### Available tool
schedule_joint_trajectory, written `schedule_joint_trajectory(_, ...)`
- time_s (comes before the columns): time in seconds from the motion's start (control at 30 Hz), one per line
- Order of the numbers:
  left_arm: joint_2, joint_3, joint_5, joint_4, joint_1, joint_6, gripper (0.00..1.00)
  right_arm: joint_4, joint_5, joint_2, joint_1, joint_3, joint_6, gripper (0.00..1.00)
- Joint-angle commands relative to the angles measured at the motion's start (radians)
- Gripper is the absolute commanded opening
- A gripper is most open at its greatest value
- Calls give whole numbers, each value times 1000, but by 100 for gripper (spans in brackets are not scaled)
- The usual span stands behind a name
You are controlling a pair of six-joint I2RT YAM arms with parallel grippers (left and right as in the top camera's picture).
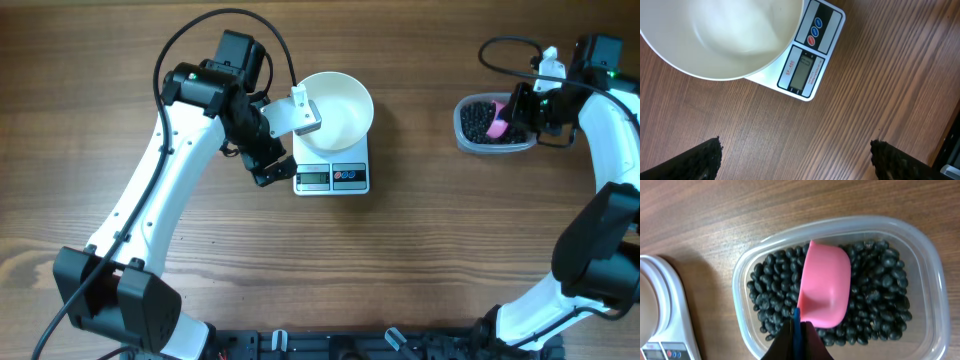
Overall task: Scoop item into bowl and weigh 150g on scale
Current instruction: 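Push the pink scoop into the black beans with the right gripper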
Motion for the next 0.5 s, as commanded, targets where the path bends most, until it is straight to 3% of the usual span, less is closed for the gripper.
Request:
schedule_joint_trajectory(0.0, 13, -7, 2, 3, 5, 13, 100, 79, -31, 12, 16, -43, 21, 4)
schedule_joint_trajectory(0.23, 13, -7, 2, 3, 5, 13, 100, -54, -103, 14, 16, -44, 11, 4)
schedule_joint_trajectory(0.47, 13, -7, 2, 3, 5, 13, 100, 48, -53, 18, 16, -44, 21, 4)
